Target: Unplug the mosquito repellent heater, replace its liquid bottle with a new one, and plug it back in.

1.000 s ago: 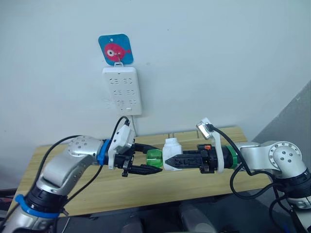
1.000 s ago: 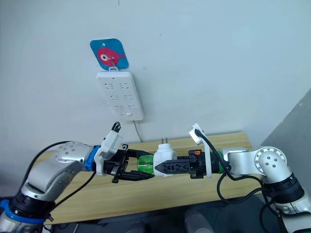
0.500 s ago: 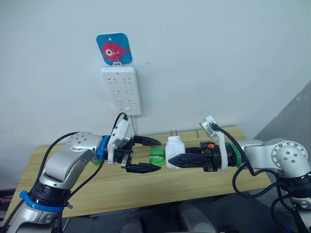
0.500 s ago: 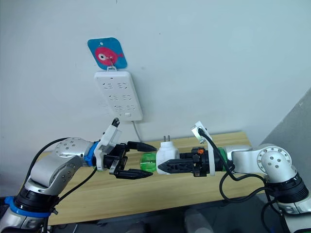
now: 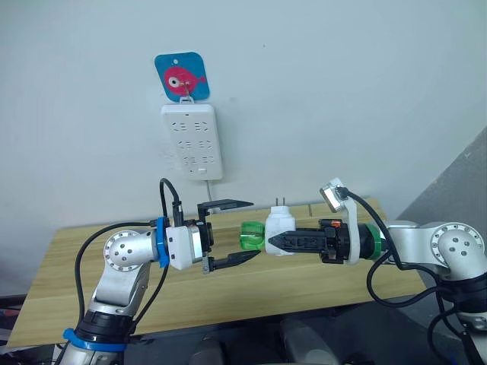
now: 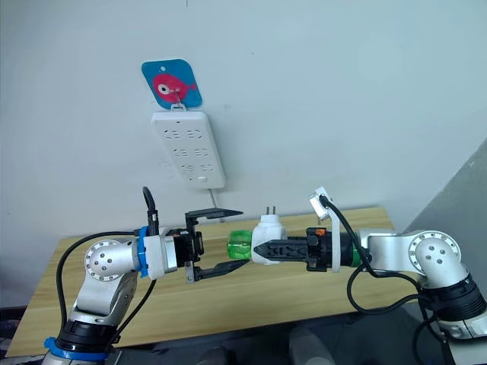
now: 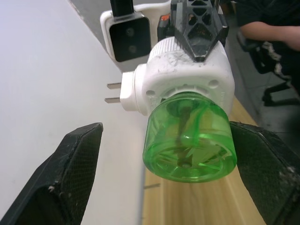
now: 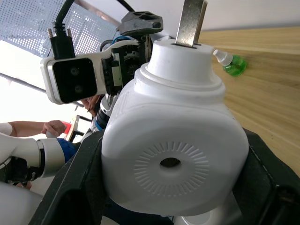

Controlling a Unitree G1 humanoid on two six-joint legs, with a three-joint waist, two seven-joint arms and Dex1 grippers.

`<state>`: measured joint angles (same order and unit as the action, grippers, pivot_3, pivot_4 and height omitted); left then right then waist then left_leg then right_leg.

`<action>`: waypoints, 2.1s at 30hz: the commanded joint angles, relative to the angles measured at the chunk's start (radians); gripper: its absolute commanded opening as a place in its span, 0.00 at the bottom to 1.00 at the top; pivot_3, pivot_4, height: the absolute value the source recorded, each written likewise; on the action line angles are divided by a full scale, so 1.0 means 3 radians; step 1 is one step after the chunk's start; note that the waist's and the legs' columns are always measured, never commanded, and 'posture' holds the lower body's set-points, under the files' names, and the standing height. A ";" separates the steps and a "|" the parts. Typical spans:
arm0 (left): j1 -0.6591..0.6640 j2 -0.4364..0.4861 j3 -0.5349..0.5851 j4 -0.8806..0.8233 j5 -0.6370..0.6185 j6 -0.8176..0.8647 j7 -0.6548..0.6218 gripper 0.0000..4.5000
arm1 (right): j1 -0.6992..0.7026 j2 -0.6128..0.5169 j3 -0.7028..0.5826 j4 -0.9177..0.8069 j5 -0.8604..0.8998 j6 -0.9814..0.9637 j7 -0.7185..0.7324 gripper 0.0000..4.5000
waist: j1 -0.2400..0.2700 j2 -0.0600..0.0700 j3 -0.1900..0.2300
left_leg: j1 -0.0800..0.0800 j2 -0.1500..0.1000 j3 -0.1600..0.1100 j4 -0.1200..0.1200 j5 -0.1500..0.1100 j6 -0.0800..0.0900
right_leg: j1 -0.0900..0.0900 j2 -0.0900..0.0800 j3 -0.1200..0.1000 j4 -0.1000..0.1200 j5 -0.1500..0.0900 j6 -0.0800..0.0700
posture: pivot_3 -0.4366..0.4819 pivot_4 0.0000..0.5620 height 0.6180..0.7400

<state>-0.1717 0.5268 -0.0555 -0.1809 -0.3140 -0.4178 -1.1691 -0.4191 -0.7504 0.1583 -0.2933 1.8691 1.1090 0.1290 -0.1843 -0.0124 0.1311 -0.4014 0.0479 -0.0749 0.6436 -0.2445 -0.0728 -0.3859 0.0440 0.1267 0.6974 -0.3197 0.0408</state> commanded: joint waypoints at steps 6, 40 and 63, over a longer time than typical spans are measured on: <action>-0.0090 0.0072 -0.0144 0.0027 -0.0090 0.0055 -0.0039 0.73 | -0.0040 0.0023 -0.0085 -0.0071 0.0108 -0.0031 -0.0002 0.68 | -0.0004 0.0000 0.0000 | 0.0000 0.0000 -0.0001 -0.0001 0.0000 0.0000 | 0.0000 0.0000 -0.0002 0.0000 0.0000 0.0000 | 0.30 0.15 1.00; -0.0124 0.0571 0.0167 -0.0749 -0.0739 0.1911 -0.0226 1.00 | -0.0069 0.0008 -0.0274 0.0012 -0.0249 0.0139 0.0484 0.68 | 0.0047 -0.0001 0.0002 | 0.0002 0.0002 -0.0001 -0.0004 0.0000 0.0000 | -0.0002 0.0003 0.0000 0.0001 -0.0002 -0.0003 | 0.33 0.16 1.00; -0.0194 -0.0039 -0.0147 0.0208 0.0056 -0.0213 -0.0021 0.96 | -0.0114 0.0072 -0.0292 0.0056 -0.0121 0.0128 0.0276 0.68 | 0.0137 -0.0006 0.0004 | 0.0001 0.0000 0.0001 0.0003 0.0000 0.0000 | 0.0003 0.0002 0.0003 0.0001 0.0001 0.0001 | 0.32 0.16 1.00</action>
<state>-0.2112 0.5085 -0.1002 -0.1080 -0.2903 -0.4679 -1.1884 -0.4324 -0.7334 0.0997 -0.2565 1.7967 1.1630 0.2107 -0.1431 -0.0143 0.1324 -0.4010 0.0478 -0.0746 0.6445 -0.2445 -0.0727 -0.3850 0.0446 0.1273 0.6976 -0.3194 0.0412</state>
